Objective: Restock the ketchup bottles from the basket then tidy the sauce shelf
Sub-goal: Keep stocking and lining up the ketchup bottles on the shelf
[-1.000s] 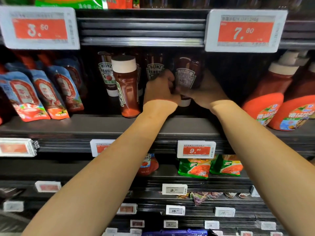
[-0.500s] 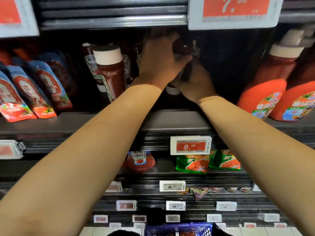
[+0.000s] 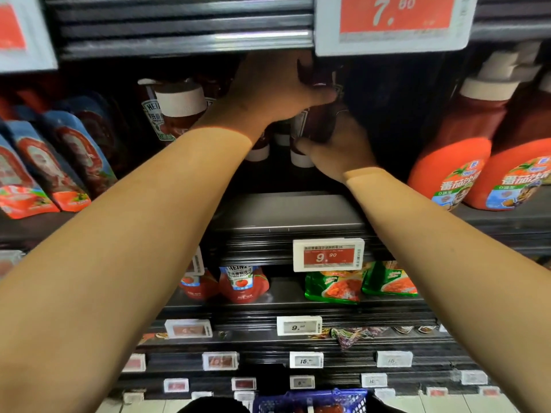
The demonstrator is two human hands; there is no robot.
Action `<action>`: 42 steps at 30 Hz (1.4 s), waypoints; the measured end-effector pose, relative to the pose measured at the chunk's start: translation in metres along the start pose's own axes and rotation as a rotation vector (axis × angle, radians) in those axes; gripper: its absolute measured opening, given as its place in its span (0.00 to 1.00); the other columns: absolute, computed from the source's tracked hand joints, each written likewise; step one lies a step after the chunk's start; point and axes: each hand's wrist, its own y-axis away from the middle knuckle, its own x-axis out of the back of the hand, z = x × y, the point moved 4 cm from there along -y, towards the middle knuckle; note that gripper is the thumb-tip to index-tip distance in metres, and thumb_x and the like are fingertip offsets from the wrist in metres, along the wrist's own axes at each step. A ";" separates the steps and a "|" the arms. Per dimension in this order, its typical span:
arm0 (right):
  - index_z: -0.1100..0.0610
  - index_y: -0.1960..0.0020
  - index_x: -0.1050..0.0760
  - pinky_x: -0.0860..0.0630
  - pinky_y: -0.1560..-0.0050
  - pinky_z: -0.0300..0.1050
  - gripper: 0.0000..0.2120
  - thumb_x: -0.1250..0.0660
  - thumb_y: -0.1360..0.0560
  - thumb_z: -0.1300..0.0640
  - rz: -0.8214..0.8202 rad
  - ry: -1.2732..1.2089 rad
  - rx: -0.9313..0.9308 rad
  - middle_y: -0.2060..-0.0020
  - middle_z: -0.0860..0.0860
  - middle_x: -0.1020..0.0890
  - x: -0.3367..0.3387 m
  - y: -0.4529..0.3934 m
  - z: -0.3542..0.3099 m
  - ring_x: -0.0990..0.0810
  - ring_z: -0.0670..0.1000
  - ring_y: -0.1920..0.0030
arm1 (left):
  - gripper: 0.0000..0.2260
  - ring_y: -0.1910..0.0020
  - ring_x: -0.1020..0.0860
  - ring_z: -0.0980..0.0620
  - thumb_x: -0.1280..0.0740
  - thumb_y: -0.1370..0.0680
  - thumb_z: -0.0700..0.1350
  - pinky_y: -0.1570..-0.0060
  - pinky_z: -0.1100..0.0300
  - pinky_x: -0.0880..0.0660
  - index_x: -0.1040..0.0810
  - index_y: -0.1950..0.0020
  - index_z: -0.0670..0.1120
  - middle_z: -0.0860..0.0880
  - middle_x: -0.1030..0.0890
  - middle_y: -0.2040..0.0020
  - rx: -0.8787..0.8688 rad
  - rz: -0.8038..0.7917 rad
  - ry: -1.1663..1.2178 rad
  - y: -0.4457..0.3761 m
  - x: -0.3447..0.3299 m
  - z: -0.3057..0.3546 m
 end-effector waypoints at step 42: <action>0.57 0.30 0.28 0.27 0.38 0.42 0.30 0.22 0.28 0.50 -0.040 0.255 0.103 0.36 0.53 0.20 -0.017 -0.012 -0.014 0.23 0.53 0.34 | 0.33 0.26 0.32 0.41 0.33 0.19 0.48 0.32 0.49 0.31 0.46 0.19 0.51 0.44 0.34 0.23 0.083 -0.351 -0.133 -0.012 -0.010 -0.036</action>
